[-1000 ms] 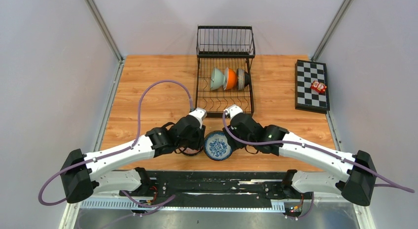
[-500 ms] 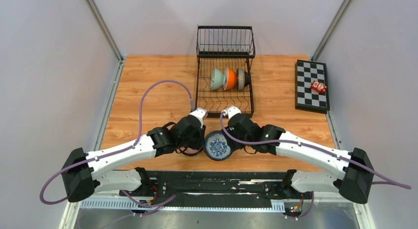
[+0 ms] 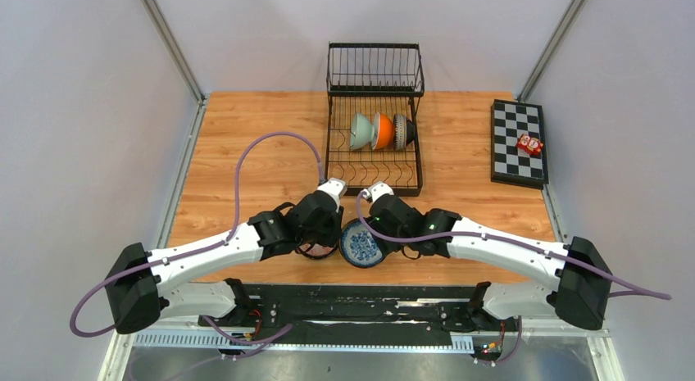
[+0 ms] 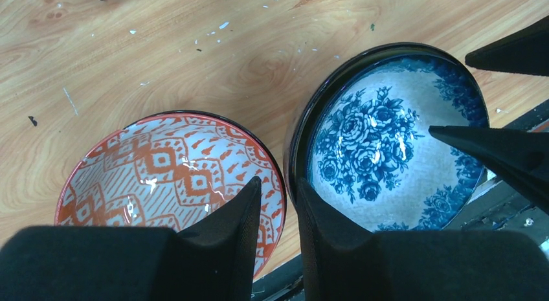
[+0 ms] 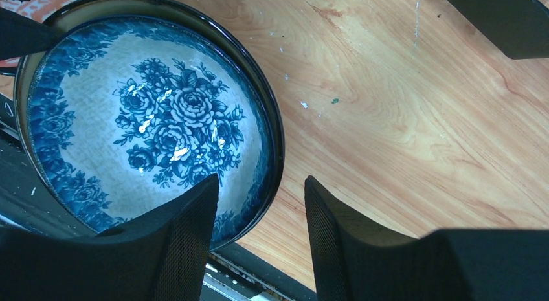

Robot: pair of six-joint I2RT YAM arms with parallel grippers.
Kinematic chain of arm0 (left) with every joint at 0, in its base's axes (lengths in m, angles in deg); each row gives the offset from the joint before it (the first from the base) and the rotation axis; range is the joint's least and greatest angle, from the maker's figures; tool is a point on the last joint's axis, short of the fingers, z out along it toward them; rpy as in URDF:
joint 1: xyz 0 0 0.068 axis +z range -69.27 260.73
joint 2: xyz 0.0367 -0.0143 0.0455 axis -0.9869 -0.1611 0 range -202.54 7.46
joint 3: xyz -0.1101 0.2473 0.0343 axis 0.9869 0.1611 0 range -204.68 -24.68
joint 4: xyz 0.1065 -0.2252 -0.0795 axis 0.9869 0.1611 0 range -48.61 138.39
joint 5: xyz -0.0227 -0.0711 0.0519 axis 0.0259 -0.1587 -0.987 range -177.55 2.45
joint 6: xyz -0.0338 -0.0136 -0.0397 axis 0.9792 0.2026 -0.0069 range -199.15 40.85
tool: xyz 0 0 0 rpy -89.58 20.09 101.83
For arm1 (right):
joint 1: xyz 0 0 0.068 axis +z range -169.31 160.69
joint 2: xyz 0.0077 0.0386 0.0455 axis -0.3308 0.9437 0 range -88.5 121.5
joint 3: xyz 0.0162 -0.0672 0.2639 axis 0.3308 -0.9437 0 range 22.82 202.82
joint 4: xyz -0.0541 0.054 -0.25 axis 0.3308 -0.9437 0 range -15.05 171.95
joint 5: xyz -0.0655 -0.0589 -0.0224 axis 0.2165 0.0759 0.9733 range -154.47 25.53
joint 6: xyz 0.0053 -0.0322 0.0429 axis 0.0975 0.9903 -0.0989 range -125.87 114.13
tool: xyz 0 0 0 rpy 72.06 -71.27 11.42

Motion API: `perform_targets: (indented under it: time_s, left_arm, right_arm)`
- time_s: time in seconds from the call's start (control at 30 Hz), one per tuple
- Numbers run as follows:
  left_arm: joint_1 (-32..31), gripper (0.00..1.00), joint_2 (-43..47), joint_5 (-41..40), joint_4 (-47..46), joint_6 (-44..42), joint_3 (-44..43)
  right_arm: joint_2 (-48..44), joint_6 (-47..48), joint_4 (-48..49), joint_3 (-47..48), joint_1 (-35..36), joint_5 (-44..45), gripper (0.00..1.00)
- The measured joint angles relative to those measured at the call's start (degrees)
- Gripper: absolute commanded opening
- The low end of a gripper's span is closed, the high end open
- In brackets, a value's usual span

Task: Load the bowls into the dish rack
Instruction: Pick up the bowl from the center of the board.

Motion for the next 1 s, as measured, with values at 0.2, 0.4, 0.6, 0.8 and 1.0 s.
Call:
perform_targets:
  time_s: [0.2,0.4,0.6,0.8,1.0]
  left_arm:
    - [0.00,0.27,-0.66,-0.39,-1.01,-0.02,0.00]
    - [-0.22,0.25,-1.51,-0.66,-1.20,0.00,0.35]
    - [-0.37,0.25,-1.88,-0.55,-1.27,0.02,0.48]
    - [-0.68,0.24,-2.01,-0.15,-0.81,0.00,0.52]
    - [-0.76,0.25,-2.34,0.13,-0.79,-0.02,0.55]
  right_arm:
    - [1.44,-0.20,-0.04,0.04,1.03,1.57,0.54]
    - [2.34,-0.72,-0.50,1.01,1.81,3.43,0.41]
    - [4.07,-2.08,-1.05,2.60,2.64,5.97,0.15]
    - [4.92,-2.80,-1.77,4.44,3.67,9.73,0.09]
    - [5.70,-2.80,-3.41,5.86,5.11,11.91,0.03]
